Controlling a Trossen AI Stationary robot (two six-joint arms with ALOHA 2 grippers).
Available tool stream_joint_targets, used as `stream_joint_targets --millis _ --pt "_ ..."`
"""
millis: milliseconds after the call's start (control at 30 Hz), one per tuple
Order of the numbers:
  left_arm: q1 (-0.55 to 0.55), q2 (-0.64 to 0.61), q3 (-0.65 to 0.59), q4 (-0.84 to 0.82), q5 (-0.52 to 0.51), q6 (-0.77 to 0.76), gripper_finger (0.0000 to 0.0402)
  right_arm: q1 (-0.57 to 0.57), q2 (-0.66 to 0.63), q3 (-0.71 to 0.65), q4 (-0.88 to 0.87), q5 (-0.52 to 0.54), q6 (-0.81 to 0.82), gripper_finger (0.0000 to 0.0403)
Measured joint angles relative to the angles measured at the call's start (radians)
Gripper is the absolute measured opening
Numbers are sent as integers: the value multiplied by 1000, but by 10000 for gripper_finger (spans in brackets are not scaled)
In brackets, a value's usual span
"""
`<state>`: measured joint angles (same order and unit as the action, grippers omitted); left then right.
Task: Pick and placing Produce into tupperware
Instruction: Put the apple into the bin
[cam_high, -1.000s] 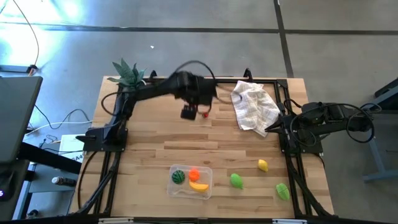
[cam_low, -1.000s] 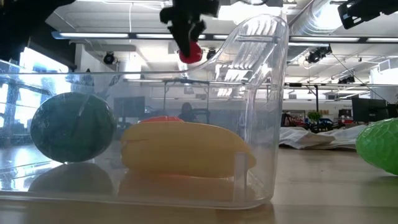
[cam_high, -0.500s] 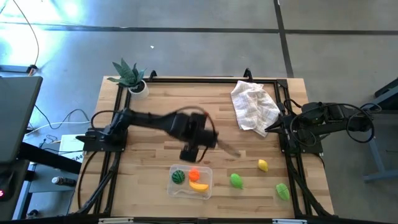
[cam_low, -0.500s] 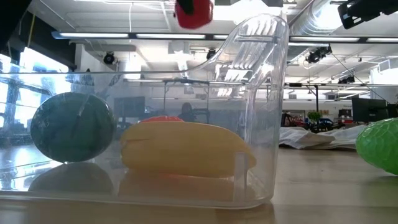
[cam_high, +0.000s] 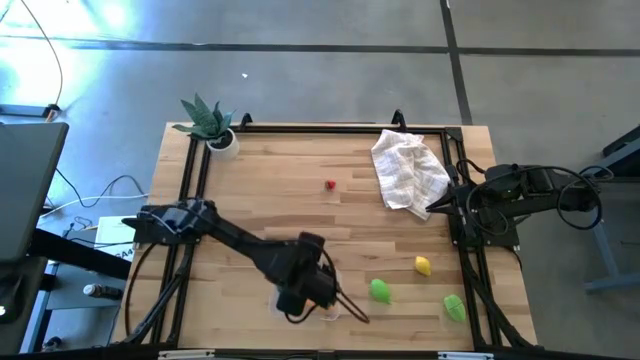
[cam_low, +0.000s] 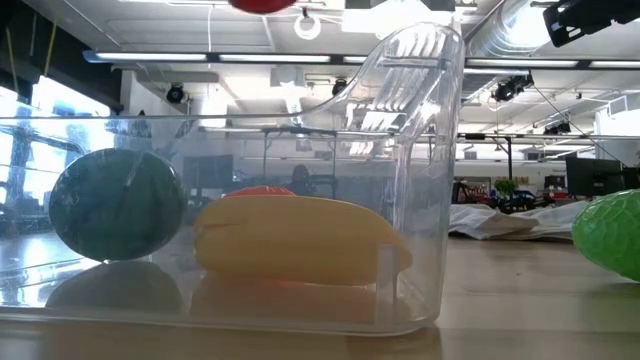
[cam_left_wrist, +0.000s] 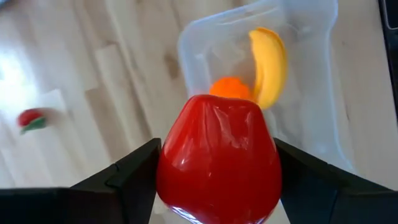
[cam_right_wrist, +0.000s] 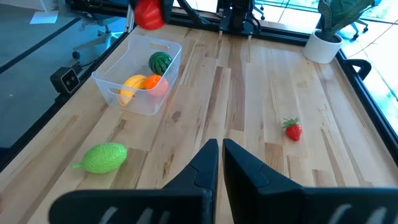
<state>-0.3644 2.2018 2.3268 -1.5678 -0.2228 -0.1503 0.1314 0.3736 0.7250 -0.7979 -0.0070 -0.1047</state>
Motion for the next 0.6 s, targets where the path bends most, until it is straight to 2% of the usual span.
stream_joint_targets --millis 367,600 --pt "-91 108 0 76 22 23 260 0 0 0 0 0 0 16" --pt "-93 157 0 104 36 59 263 0 0 0 0 0 0 16"
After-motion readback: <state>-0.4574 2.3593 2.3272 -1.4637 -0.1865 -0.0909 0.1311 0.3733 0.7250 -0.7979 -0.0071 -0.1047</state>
